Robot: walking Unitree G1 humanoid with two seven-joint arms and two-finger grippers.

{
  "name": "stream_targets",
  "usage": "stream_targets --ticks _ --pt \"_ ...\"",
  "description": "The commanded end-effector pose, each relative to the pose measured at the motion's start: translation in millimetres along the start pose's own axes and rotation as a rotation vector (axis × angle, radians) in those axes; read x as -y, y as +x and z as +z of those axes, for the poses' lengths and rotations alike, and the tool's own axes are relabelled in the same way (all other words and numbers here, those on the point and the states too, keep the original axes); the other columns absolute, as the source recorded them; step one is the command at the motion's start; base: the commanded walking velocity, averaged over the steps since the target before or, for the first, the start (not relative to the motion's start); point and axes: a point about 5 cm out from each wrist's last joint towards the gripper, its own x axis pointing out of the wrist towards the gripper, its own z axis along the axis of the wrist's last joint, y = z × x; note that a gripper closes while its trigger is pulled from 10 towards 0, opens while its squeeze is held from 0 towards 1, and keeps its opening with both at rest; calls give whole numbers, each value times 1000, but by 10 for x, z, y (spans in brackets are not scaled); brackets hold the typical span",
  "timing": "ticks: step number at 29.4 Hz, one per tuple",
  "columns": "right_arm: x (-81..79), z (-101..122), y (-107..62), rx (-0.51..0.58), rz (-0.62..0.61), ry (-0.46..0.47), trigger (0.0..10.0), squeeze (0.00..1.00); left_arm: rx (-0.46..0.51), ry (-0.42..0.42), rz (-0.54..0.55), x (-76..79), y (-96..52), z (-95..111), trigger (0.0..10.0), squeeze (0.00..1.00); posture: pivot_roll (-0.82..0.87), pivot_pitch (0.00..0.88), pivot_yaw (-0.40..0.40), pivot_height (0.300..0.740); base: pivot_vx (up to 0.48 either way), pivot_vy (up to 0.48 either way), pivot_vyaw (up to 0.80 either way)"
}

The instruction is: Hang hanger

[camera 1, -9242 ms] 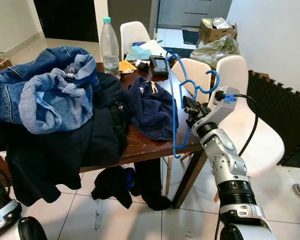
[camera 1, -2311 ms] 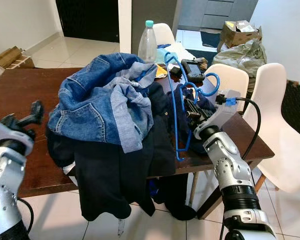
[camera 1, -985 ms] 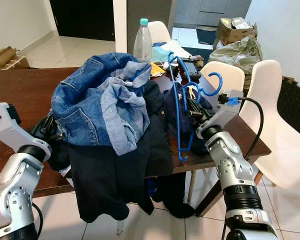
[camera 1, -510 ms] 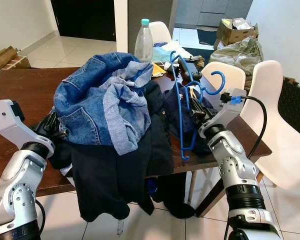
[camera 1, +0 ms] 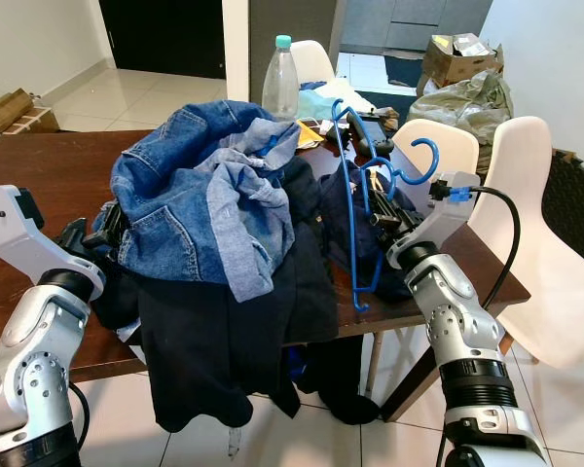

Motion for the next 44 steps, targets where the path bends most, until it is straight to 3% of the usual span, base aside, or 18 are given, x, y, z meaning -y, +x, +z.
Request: stream_targets --ticks 1,4,5,6,10,13,14,15,16,17,24,33,37,38,39,40,43,44 --pt "-1 63 15 13 0 -14 10000 0 -29 -28 14 -23 -35 -70 10000 0 176 76 -51 740 0 0 0" --pt "0 61 14 11 0 -14 10000 0 -45 -53 40 -78 -57 -125 10000 0 175 76 -55 740 0 0 0" --pt "0 62 12 10 1 -16 10000 0 -66 -125 49 -123 -47 -201 10000 0 167 72 -59 740 0 0 0" --pt "0 62 12 10 1 -16 10000 0 -66 -125 49 -123 -47 -201 10000 0 167 72 -59 740 0 0 0" --pt "14 85 8 9 2 -27 10000 0 -91 -284 19 -132 15 -321 10000 0 152 69 -62 740 0 0 0" --pt "24 96 6 10 1 -30 10000 0 -90 -296 15 -127 29 -329 10000 0 150 67 -64 740 0 0 0" --pt "32 102 3 10 0 -32 10000 0 -88 -304 11 -122 41 -329 8824 0 149 67 -63 740 0 0 0" --pt "36 106 1 11 -1 -33 10000 0 -85 -304 8 -120 51 -326 5294 0 149 67 -63 740 0 0 0" --pt "36 106 1 11 -1 -33 10000 0 -85 -304 8 -120 51 -326 5294 0 149 67 -63 740 0 0 0" --pt "36 106 -1 11 -1 -34 10000 0 -82 -304 7 -121 59 -319 0 0 146 66 -61 740 0 0 0" --pt "29 104 -4 11 -2 -34 10000 0 -70 -303 -4 -111 75 -273 0 0 146 64 -60 740 0 0 0" --pt "11 93 -4 9 0 -29 10000 0 -31 -320 -94 31 88 -102 0 0 153 65 -58 740 0 0 0" --pt "5 92 0 10 1 -26 10000 0 39 -331 -261 296 126 195 0 0 160 60 -57 740 0 0 0" --pt "5 92 0 10 1 -26 10000 0 39 -331 -261 296 126 195 0 0 160 60 -57 740 0 0 0" --pt "-2 92 9 12 2 -23 10000 0 89 -304 -347 449 165 394 0 0 170 59 -58 740 0 0 0" --pt "-10 89 21 15 1 -17 10000 0 141 -270 -424 601 205 597 2824 0 174 56 -58 740 0 0 0" --pt "-17 86 30 16 1 -11 10000 0 185 -239 -481 725 230 762 2824 0 174 56 -58 740 0 0 0" --pt "-29 76 37 16 3 -6 10000 0 225 -205 -533 852 258 917 7725 0 176 51 -56 740 0 0 0"
